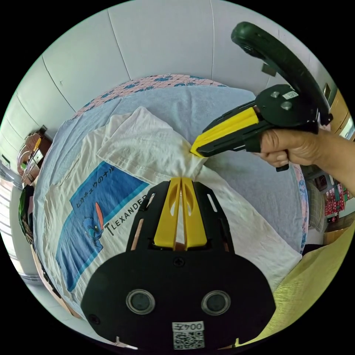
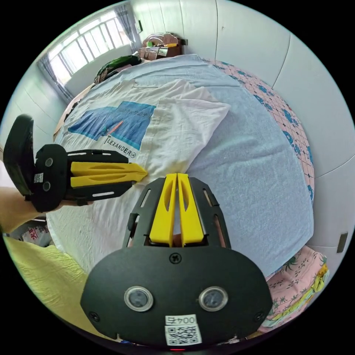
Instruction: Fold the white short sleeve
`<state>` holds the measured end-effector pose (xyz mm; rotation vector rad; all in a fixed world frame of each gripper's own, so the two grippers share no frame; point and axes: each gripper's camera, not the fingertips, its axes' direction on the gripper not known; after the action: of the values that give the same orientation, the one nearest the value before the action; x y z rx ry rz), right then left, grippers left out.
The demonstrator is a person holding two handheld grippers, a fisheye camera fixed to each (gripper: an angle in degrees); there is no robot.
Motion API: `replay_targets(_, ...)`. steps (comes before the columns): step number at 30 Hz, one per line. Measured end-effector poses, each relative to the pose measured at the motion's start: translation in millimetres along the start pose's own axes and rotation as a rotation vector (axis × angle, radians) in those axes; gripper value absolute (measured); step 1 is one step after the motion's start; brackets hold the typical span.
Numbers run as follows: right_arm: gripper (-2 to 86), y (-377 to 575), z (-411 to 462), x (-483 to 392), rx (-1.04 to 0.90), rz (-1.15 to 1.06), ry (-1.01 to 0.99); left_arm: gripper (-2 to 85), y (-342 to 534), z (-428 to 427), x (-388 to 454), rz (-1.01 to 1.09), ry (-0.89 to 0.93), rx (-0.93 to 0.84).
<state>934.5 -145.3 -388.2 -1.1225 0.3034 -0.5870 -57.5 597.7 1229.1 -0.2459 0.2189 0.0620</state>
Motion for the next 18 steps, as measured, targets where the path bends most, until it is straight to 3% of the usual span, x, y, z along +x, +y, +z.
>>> replay_targets(7,0.5,21,-21,-25,0.007,-0.03,-0.148,0.5,-11,-69,-15,-0.062,-0.022,-0.047)
replay_targets(11,-0.5,52,6,-81,-0.159,-0.144,-0.239,0.3,51,-115,-23,-0.114,-0.048,-0.239)
replay_targets(18,-0.7,93,73,-165,-0.362,-0.265,-0.169,0.2,170,-180,-43,-0.244,-0.071,-0.464)
